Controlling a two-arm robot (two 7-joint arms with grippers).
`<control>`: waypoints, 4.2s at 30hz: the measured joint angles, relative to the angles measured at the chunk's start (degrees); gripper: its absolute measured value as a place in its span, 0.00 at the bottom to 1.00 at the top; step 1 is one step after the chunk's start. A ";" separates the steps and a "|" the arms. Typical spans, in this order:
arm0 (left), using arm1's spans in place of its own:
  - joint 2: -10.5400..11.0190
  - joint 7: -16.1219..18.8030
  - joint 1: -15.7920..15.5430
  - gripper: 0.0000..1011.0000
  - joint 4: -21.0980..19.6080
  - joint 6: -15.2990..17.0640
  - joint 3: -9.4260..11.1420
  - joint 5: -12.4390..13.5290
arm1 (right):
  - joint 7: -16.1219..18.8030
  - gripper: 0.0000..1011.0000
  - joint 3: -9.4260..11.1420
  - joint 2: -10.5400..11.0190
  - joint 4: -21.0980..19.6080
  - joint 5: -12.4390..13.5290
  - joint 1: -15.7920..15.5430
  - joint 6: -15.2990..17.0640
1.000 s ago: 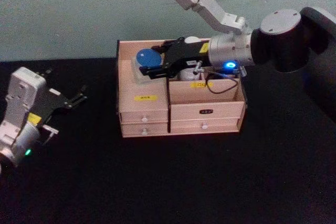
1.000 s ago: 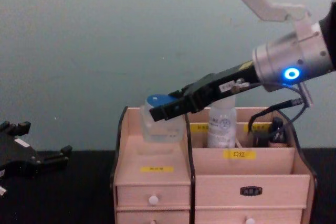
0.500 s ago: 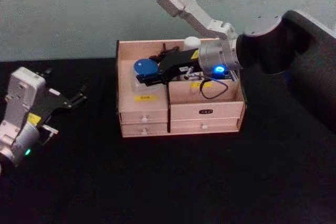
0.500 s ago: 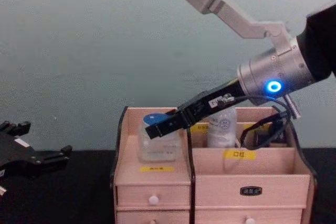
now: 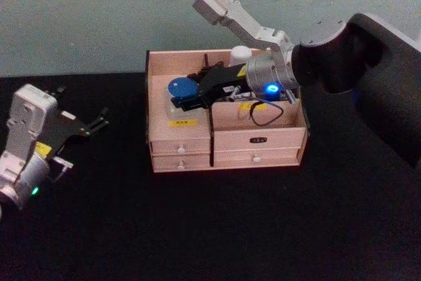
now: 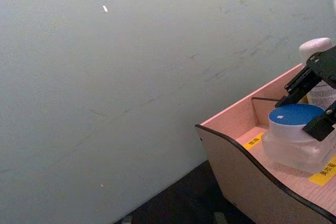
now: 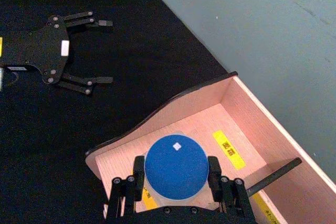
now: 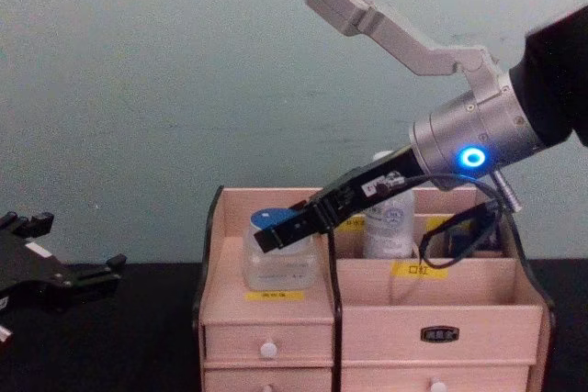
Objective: Pick up the facial cleanser and watermelon frost from the table and place them into the tiered storage box.
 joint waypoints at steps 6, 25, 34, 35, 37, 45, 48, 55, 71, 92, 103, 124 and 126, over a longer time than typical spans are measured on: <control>0.00 0.00 0.00 0.99 0.00 0.00 0.00 0.00 | -0.03 0.73 0.04 0.03 -0.07 0.06 -0.01 0.00; 0.00 0.00 0.00 0.99 0.00 0.00 0.00 0.00 | -0.06 0.99 0.14 0.12 -0.24 0.25 -0.08 -0.06; 0.00 0.00 0.00 0.99 0.00 0.00 0.00 0.00 | -0.23 0.99 2.40 1.77 -4.34 1.33 -1.65 -3.51; 0.00 0.00 0.00 0.99 0.00 0.00 0.00 0.00 | -0.73 0.99 3.27 2.48 -6.04 1.76 -2.40 -4.67; 0.00 0.00 0.00 0.99 0.00 0.00 0.00 0.00 | -1.68 0.99 4.67 3.76 -8.89 2.40 -3.85 -6.40; 0.00 0.00 0.00 0.99 0.00 0.00 0.00 0.00 | -8.25 0.99 11.23 9.38 -21.70 4.84 -11.93 -11.53; 0.00 0.00 0.00 0.99 0.00 0.00 0.00 0.00 | -11.63 0.99 13.62 11.16 -25.82 5.31 -15.54 -12.19; 0.00 0.00 0.00 0.99 0.00 0.00 0.00 0.00 | -23.12 0.99 21.27 16.62 -37.62 4.83 -30.40 -14.31; 0.00 0.00 0.00 0.99 0.00 0.00 0.00 0.00 | -41.73 0.99 34.08 16.86 -43.24 1.29 -53.61 -18.18; 0.00 0.00 0.00 0.99 0.00 0.00 0.00 0.00 | -38.49 0.99 32.92 12.92 -34.70 -0.51 -49.35 -13.62; 0.00 0.00 0.00 0.99 0.00 0.00 0.00 0.00 | -38.59 0.99 32.94 12.98 -34.82 -0.48 -49.49 -13.79; 0.00 0.00 0.00 0.99 0.00 0.00 0.00 0.00 | -38.67 0.99 32.96 13.05 -34.92 -0.42 -49.60 -13.99; 0.00 0.00 0.00 0.99 0.00 0.00 0.00 0.00 | -38.67 0.99 32.96 13.04 -34.92 -0.41 -49.60 -14.01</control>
